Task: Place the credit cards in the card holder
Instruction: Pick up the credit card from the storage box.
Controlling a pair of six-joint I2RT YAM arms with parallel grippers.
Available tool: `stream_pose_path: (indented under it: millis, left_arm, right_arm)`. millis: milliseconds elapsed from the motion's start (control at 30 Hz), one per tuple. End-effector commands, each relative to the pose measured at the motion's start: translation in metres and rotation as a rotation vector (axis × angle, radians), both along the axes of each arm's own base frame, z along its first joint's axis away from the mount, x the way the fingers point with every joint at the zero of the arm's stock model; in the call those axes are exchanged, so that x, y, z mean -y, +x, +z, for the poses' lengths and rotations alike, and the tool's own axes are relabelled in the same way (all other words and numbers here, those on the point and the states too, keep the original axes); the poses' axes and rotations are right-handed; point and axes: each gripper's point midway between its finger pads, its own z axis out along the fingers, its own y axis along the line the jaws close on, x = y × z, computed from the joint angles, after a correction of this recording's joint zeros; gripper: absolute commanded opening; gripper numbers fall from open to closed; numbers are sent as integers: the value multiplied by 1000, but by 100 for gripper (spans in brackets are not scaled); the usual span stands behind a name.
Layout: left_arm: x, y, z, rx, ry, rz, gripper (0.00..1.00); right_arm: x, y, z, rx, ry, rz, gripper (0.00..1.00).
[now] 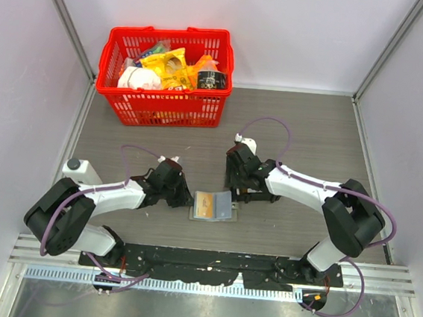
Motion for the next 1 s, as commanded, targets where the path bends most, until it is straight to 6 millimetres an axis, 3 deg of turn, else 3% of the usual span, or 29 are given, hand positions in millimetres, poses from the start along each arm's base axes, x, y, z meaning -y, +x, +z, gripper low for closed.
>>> stream_pose_path:
  millis: [0,300,967]
  left_arm:
    - [-18,-14,-24,-47,95,-16,0]
    - [-15,-12,-22,-43,90,-19,0]
    - [-15,-11,-23,-50,94,-20,0]
  right_arm:
    - [-21,6,27,41,97,17,48]
    - [-27,2,43,45,151,35,40]
    - [-27,0,51,53,171,40,37]
